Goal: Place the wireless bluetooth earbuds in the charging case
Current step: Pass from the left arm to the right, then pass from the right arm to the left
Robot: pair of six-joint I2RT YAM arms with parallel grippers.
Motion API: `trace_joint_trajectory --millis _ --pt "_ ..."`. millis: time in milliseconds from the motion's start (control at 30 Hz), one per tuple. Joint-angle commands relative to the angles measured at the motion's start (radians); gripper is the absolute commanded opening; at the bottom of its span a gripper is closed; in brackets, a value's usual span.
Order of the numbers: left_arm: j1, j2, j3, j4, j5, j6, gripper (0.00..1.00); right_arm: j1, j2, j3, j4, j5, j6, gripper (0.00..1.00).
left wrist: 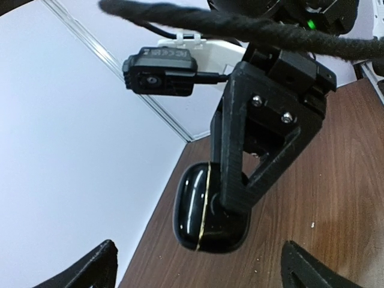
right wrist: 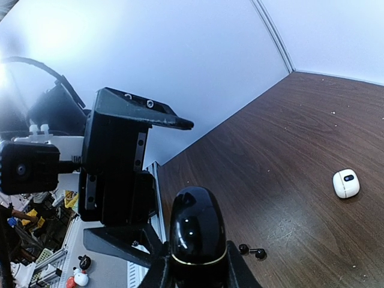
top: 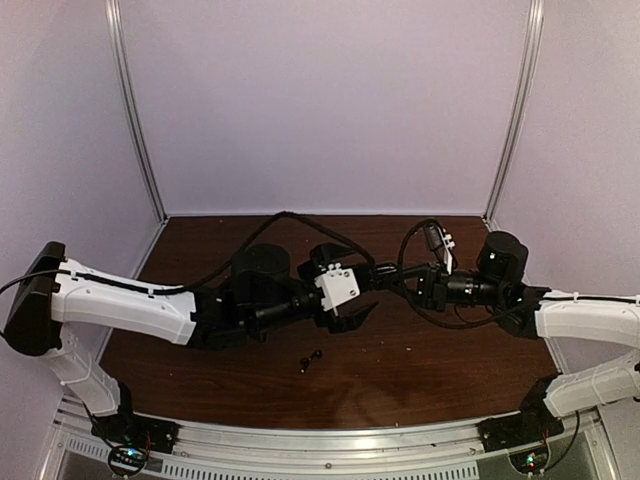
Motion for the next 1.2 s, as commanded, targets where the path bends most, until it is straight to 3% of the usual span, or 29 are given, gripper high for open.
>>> trace_joint_trajectory --millis 0,100,267,367,567,667,1167 --pt "0.005 -0.113 -0.087 0.068 0.032 -0.133 0.98 0.004 -0.038 0.050 -0.044 -0.033 -0.110 0.08" --pt "0.026 -0.182 -0.119 0.046 0.098 -0.239 0.98 0.008 -0.032 0.063 -0.069 -0.069 -0.187 0.08" --pt "0.104 -0.258 -0.083 -0.110 0.430 -0.359 0.95 0.053 -0.036 0.103 -0.140 -0.073 -0.340 0.04" --pt "0.147 -0.272 -0.054 -0.165 0.588 -0.414 0.84 0.093 -0.043 0.130 -0.202 -0.055 -0.413 0.04" --pt "0.160 -0.216 0.034 -0.286 0.728 -0.448 0.59 0.193 -0.049 0.178 -0.311 0.044 -0.522 0.03" --pt "0.160 -0.196 0.046 -0.295 0.757 -0.460 0.49 0.219 -0.043 0.202 -0.354 0.070 -0.565 0.03" --pt "0.160 -0.158 0.067 -0.323 0.702 -0.486 0.38 0.253 -0.046 0.219 -0.375 0.125 -0.584 0.03"
